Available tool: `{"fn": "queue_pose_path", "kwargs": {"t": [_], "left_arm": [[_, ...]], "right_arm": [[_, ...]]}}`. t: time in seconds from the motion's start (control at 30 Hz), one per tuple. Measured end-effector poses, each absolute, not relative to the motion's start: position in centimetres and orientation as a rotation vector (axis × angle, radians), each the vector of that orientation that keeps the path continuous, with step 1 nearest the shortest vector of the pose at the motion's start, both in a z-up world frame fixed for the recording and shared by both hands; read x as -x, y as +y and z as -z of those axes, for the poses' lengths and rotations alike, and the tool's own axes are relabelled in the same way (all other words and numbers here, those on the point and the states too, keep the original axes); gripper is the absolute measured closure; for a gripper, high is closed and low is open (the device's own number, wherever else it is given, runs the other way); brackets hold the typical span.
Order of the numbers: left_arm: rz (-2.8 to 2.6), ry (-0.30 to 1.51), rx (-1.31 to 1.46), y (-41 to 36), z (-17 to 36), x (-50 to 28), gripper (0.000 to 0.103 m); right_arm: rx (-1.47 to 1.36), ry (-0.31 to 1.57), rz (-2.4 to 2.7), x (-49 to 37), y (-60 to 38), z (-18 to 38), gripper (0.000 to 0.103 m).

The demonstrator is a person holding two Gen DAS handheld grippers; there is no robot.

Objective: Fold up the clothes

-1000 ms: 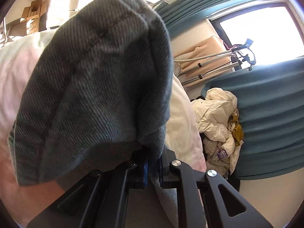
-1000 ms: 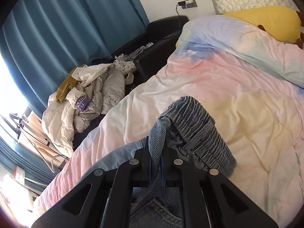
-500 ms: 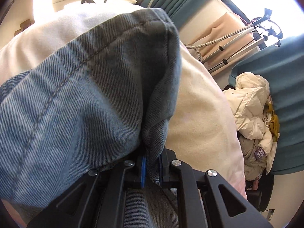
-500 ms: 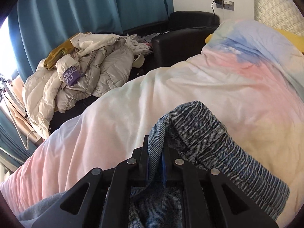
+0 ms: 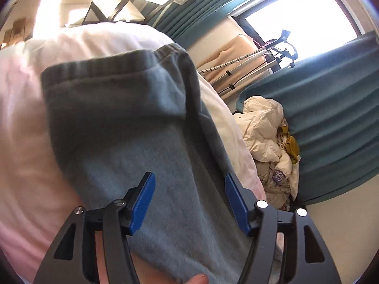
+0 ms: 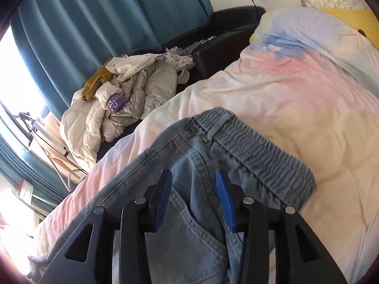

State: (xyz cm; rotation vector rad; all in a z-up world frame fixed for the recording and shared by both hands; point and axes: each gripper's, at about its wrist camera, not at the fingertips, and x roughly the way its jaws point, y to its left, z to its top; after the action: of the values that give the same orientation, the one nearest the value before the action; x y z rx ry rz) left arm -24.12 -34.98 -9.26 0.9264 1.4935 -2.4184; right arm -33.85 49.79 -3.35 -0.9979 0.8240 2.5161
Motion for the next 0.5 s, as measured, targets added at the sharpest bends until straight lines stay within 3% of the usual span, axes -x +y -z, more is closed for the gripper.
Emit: {"fn": "queue_pose_path", "kwargs": {"t": [0.13, 0.3, 0.5], "left_arm": [[2.334, 1.662, -0.901, -34.6, 11.4, 19.9, 0.040], [2.152, 1.855, -1.002, -35.6, 14.8, 19.5, 0.040], [2.200, 1.885, -0.949, -35.4, 16.6, 21.8, 0.040]], "right_arm": [[0.986, 0.925, -2.484, 29.7, 49.6, 3.0, 0.056], [1.063, 1.080, -2.483, 26.9, 50.0, 4.9, 0.030], [1.129, 1.315, -2.415, 26.7, 50.6, 9.6, 0.027]]}}
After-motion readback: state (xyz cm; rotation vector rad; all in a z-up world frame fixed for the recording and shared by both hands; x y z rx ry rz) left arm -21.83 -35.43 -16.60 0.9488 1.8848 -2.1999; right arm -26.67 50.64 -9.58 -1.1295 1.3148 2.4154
